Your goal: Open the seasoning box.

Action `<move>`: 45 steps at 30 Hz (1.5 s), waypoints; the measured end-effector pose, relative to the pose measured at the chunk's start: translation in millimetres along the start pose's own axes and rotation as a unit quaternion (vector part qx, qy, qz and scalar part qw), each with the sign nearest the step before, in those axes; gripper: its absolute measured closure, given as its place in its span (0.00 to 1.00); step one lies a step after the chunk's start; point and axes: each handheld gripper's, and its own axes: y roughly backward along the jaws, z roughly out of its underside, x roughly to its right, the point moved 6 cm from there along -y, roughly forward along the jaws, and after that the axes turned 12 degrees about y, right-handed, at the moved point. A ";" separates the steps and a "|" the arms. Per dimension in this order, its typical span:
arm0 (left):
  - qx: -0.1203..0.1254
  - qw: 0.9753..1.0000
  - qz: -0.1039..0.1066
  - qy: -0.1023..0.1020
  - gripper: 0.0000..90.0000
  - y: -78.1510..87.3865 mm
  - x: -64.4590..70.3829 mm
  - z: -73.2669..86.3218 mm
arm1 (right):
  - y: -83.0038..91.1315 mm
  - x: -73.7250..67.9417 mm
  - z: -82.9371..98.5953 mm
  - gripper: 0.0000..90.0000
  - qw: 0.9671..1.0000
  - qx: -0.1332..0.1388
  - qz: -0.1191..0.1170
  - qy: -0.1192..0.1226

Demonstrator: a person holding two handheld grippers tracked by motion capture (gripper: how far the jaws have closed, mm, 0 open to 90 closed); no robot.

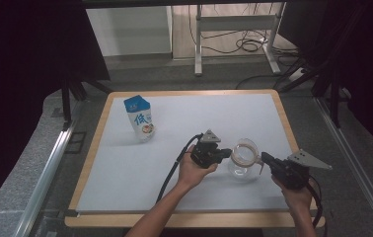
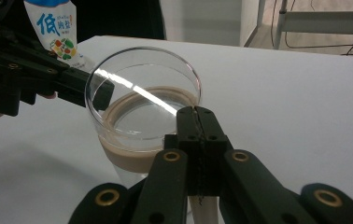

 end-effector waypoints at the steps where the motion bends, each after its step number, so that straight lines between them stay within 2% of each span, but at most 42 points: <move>1: 0.001 1.000 0.003 -0.003 1.00 0.7 3.3 -2.3 | 0.0 0.0 0.1 1.00 1.000 0.001 0.000 0.000; 3: 0.003 1.000 0.004 -0.005 1.00 1.0 5.8 -3.4 | -0.1 0.2 0.2 1.00 1.000 0.001 0.001 0.001; 4: 0.002 1.000 0.003 -0.015 1.00 1.1 9.9 -5.7 | 0.4 0.6 0.6 1.00 1.000 -0.001 0.002 0.001; 10: 0.000 1.000 0.007 -0.020 1.00 -1.1 14.3 -9.9 | 3.5 -2.3 1.5 1.00 1.000 -0.001 0.002 0.009; 11: -0.001 1.000 0.007 -0.020 1.00 -1.8 14.5 -10.6 | 6.2 -9.0 -0.6 1.00 1.000 0.002 0.000 0.016; 12: -0.002 1.000 0.007 -0.021 1.00 -2.3 14.8 -11.3 | 6.2 -9.0 -0.6 1.00 1.000 0.002 0.000 0.016; 13: -0.004 1.000 0.010 -0.022 1.00 -2.6 15.3 -12.9 | 9.5 -20.8 -4.3 1.00 1.000 0.004 -0.008 0.030; 14: -0.004 1.000 0.010 -0.022 1.00 -2.6 15.3 -12.9 | 9.5 -20.8 -4.3 1.00 1.000 0.004 -0.008 0.030; 16: -0.007 1.000 0.013 -0.021 1.00 -2.7 15.8 -14.5 | 10.9 -30.5 -5.0 1.00 0.999 -0.003 -0.016 0.040; 17: -0.008 1.000 0.018 -0.020 1.00 -2.5 18.3 -15.8 | 11.6 -41.4 -0.7 0.99 0.999 -0.015 -0.028 0.042; 18: -0.008 1.000 0.018 -0.020 1.00 -2.5 18.3 -15.8 | 11.6 -41.4 -0.7 0.99 0.999 -0.015 -0.028 0.042; 19: -0.009 1.000 0.017 -0.025 1.00 -3.4 21.3 -17.4 | 11.2 -51.4 7.5 0.99 0.998 -0.026 -0.040 0.047; 20: -0.009 1.000 0.017 -0.025 1.00 -3.4 21.3 -17.4 | 11.2 -51.4 7.5 0.99 0.998 -0.026 -0.040 0.047; 22: -0.007 0.999 0.021 -0.025 1.00 -4.4 25.2 -19.4 | 8.5 -62.7 23.7 0.98 0.996 -0.040 -0.058 0.050; 23: -0.008 0.999 0.022 -0.028 1.00 -5.2 27.3 -20.3 | 8.5 -62.7 23.7 0.98 0.996 -0.040 -0.058 0.050; 25: -0.014 0.999 0.023 -0.037 1.00 -8.3 33.5 -22.0 | -0.3 -67.0 39.2 0.93 0.995 -0.060 -0.066 0.048; 26: -0.014 0.999 0.023 -0.037 1.00 -8.3 33.5 -22.0 | -0.3 -67.0 39.2 0.93 0.995 -0.060 -0.066 0.048; 28: -0.019 0.999 0.022 -0.042 1.00 -10.5 37.1 -23.1 | -11.6 -69.0 50.3 0.84 0.993 -0.078 -0.068 0.050; 34: -0.028 0.998 0.021 -0.053 1.00 -16.0 47.6 -26.6 | -21.7 -72.9 57.5 0.69 0.992 -0.091 -0.074 0.055; 45: -0.038 0.996 0.034 -0.080 1.00 -25.2 77.0 -28.6 | -22.7 -72.1 62.6 0.63 0.991 -0.097 -0.070 0.059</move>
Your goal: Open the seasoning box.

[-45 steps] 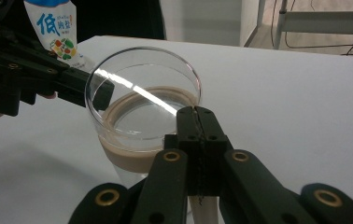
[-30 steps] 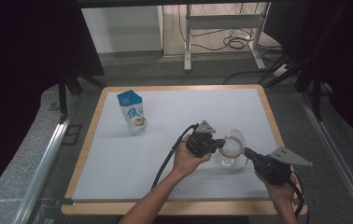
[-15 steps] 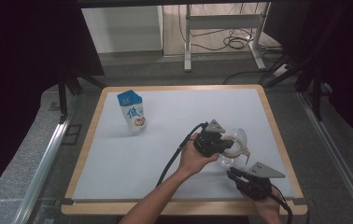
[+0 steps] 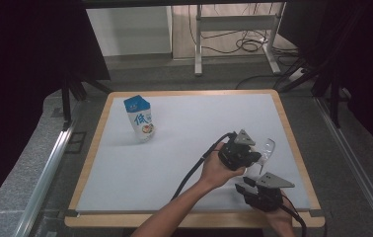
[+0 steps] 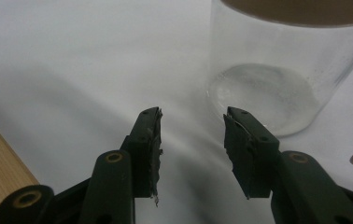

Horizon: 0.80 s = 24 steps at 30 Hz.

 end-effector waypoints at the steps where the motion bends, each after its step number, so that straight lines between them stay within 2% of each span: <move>1: 0.000 1.000 0.000 -0.002 1.00 -0.3 1.7 0.2 | -0.3 0.1 0.5 0.63 1.000 -0.001 0.001 0.000; 5: 0.003 1.000 -0.002 -0.002 0.99 3.9 -2.6 2.8 | -0.6 -0.1 1.6 0.62 1.000 -0.004 0.001 0.000; 11: 0.026 0.999 -0.005 0.019 0.92 33.7 -24.1 11.8 | -2.3 -1.8 -0.5 0.56 1.000 0.001 0.001 0.001; 13: 0.032 0.999 -0.004 0.030 0.85 44.3 -31.0 18.3 | -3.6 -4.1 -2.2 0.53 1.000 0.002 -0.001 0.001; 16: 0.034 0.999 -0.012 0.035 0.65 58.4 -41.7 30.9 | -5.5 -8.4 -4.4 0.49 1.000 0.002 -0.003 0.010; 18: 0.035 0.999 -0.017 0.035 0.57 66.4 -46.9 40.8 | -7.8 -12.5 -5.5 0.46 1.000 0.003 -0.006 0.013; 22: 0.039 0.998 -0.037 0.036 0.45 82.4 -58.1 61.7 | -12.9 -20.9 -8.5 0.40 1.000 0.004 -0.013 0.016; 24: 0.049 0.997 -0.046 0.043 0.39 91.7 -65.5 72.6 | -14.8 -23.9 -10.2 0.38 1.000 0.005 -0.014 0.018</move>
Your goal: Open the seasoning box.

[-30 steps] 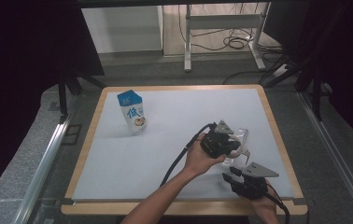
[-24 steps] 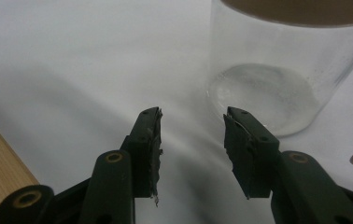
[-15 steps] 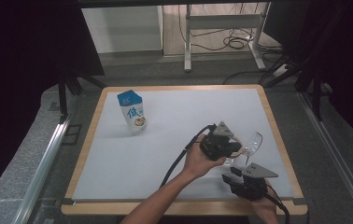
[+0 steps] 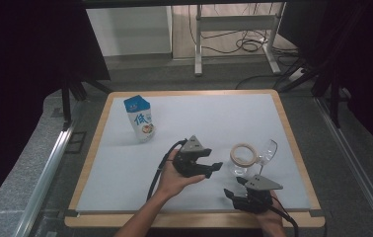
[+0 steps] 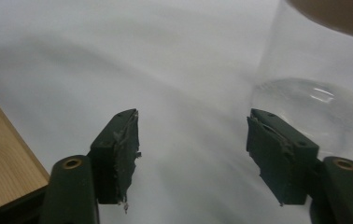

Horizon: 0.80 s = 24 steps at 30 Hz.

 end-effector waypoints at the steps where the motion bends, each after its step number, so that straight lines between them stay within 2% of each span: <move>1: 0.002 1.000 0.001 0.003 0.37 3.3 -3.1 3.5 | -1.4 -2.0 -1.3 0.36 1.000 0.001 0.001 -0.001; 3: 0.008 1.000 0.001 0.017 0.34 11.5 -12.1 13.1 | -3.2 -4.8 -3.0 0.34 1.000 0.004 0.000 -0.002; 5: 0.014 1.000 -0.010 0.024 0.32 19.4 -21.3 23.4 | -5.7 -7.9 -4.7 0.32 1.000 0.006 -0.003 -0.003; 10: 0.018 0.998 -0.047 0.040 0.30 35.7 -43.2 52.2 | -14.6 -15.1 -11.4 0.32 1.000 0.006 -0.009 0.003; 13: 0.007 0.996 -0.075 0.042 0.29 42.2 -57.9 65.8 | -21.5 -20.9 -17.1 0.32 1.000 0.005 -0.014 0.010; 17: 0.017 0.994 -0.093 0.055 0.30 57.6 -72.5 70.5 | -35.8 -25.2 -25.9 0.32 1.000 0.002 -0.019 0.015; 22: 0.032 0.989 -0.125 0.069 0.30 75.8 -88.3 74.4 | -56.8 -26.8 -39.3 0.32 1.000 -0.005 -0.023 0.020; 23: 0.032 0.989 -0.125 0.069 0.31 75.8 -88.3 74.4 | -59.9 -26.1 -41.6 0.32 0.999 -0.006 -0.024 0.020; 24: 0.033 0.988 -0.131 0.079 0.30 80.2 -93.8 77.8 | -62.7 -25.4 -43.7 0.32 0.999 -0.011 -0.023 0.019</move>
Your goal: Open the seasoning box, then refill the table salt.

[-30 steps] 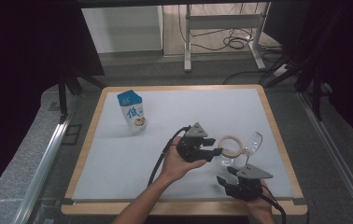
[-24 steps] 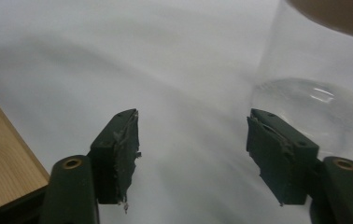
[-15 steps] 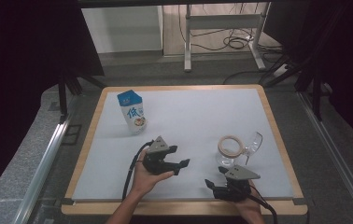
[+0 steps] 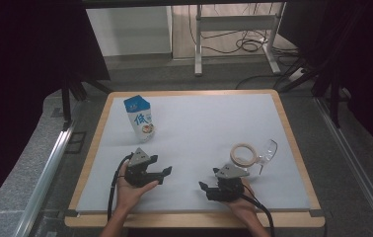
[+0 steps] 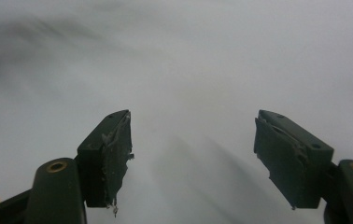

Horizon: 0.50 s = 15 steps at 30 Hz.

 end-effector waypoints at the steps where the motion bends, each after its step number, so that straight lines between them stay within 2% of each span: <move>1: 0.001 1.000 0.001 0.008 0.30 1.6 -3.5 1.8 | -2.0 0.6 -2.0 0.32 1.000 0.003 0.000 0.000; 6: -0.001 1.000 -0.006 0.025 0.31 7.8 -20.3 7.2 | -10.0 1.2 -10.2 0.32 1.000 0.000 -0.005 -0.008; 11: 0.021 0.999 -0.017 0.042 0.31 17.3 -29.4 1.9 | -3.7 3.3 -6.9 0.32 1.000 -0.001 0.002 -0.006; 15: 0.027 0.998 -0.019 0.049 0.34 21.0 -33.8 -0.6 | -0.5 4.3 -3.4 0.32 1.000 -0.004 0.006 -0.006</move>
